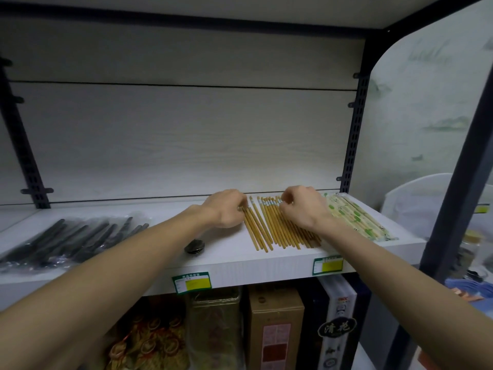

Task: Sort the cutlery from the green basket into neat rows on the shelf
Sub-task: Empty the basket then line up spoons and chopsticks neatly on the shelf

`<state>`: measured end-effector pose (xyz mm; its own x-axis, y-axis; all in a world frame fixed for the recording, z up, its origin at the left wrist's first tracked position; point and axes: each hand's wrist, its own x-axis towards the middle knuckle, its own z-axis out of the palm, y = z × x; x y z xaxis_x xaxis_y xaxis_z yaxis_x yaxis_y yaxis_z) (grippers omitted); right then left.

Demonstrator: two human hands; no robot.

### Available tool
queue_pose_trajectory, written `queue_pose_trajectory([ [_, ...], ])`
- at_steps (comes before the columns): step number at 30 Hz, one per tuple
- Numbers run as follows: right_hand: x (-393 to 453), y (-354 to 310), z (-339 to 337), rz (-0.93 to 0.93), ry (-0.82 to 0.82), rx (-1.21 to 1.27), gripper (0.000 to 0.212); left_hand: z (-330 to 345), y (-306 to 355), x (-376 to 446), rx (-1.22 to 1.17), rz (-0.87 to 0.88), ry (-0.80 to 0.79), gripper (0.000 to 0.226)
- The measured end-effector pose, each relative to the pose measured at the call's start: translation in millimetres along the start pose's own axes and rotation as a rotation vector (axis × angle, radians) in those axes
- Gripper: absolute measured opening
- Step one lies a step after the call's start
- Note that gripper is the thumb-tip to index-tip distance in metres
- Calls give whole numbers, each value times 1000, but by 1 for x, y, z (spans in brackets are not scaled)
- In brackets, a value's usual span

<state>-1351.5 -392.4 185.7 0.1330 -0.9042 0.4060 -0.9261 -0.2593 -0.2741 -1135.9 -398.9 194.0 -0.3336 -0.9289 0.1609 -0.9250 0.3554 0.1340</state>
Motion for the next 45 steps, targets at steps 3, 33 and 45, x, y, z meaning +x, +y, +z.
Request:
queue_pose_trajectory([
  [3,10,9,-15,202,-126,38,24,4,4,6,21,-112,-54,28],
  [33,66,16,-3,328,-619,455,24,-2,44,55,-708,-634,-148,36],
  [45,69,12,5,262,-636,402,27,-1,48,60,-565,-640,-128,35],
])
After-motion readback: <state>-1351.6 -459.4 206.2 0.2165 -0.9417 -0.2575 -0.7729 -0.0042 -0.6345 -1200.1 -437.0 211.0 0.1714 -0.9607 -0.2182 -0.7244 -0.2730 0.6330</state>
